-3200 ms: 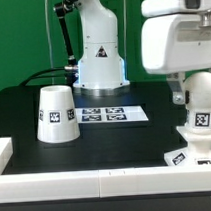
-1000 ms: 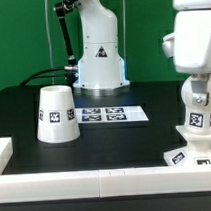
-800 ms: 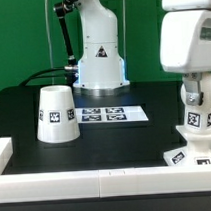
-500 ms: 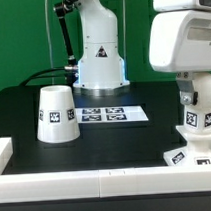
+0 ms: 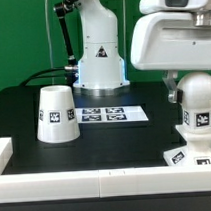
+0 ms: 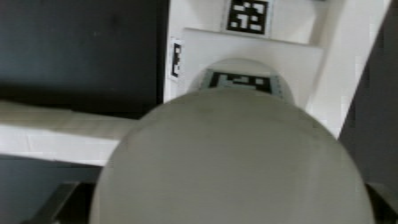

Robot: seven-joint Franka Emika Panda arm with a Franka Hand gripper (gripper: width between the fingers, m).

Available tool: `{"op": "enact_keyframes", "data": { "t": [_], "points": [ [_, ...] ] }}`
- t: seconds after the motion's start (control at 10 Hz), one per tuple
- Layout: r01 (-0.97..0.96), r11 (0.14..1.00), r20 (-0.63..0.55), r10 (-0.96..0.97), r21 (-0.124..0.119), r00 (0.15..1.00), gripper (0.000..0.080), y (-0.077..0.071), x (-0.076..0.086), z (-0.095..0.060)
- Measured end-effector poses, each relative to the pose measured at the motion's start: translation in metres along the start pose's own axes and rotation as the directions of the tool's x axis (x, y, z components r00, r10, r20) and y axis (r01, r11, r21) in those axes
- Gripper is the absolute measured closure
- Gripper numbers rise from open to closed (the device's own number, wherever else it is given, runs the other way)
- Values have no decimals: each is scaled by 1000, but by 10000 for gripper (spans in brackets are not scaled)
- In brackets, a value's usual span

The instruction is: Assemble lamp

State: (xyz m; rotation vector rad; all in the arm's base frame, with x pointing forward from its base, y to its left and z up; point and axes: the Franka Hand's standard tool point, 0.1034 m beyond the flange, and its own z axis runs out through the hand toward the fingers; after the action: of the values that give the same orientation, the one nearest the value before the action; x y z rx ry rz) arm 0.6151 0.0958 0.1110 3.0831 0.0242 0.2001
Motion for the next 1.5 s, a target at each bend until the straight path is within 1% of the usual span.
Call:
{"op": "enact_keyframes", "data": {
  "t": [0.3, 0.5, 0.7, 0.8, 0.9, 1.0, 1.1, 1.2, 1.3, 1.4, 1.5],
  "points": [
    [-166, 986, 2, 166, 1, 986, 220, 3, 0, 0],
    [-280, 960, 5, 280, 4, 960, 220, 4, 0, 1],
    [-420, 908, 14, 420, 8, 907, 220, 6, -1, 1],
    [-538, 843, 28, 537, 17, 843, 220, 7, -3, 1],
    [-657, 754, 48, 655, 23, 754, 220, 7, -5, 2],
    [-749, 662, 71, 746, 20, 662, 220, 4, -7, 2],
    [-821, 571, 98, 817, 12, 569, 219, 1, -10, 3],
    [-862, 507, 121, 855, 11, 504, 219, 0, -11, 3],
    [-910, 415, 140, 901, 4, 412, 219, 0, -12, 4],
    [-941, 338, 152, 930, -3, 333, 220, -1, -12, 4],
    [-968, 251, 168, 955, -16, 245, 219, -1, -12, 4]
  ]
}}
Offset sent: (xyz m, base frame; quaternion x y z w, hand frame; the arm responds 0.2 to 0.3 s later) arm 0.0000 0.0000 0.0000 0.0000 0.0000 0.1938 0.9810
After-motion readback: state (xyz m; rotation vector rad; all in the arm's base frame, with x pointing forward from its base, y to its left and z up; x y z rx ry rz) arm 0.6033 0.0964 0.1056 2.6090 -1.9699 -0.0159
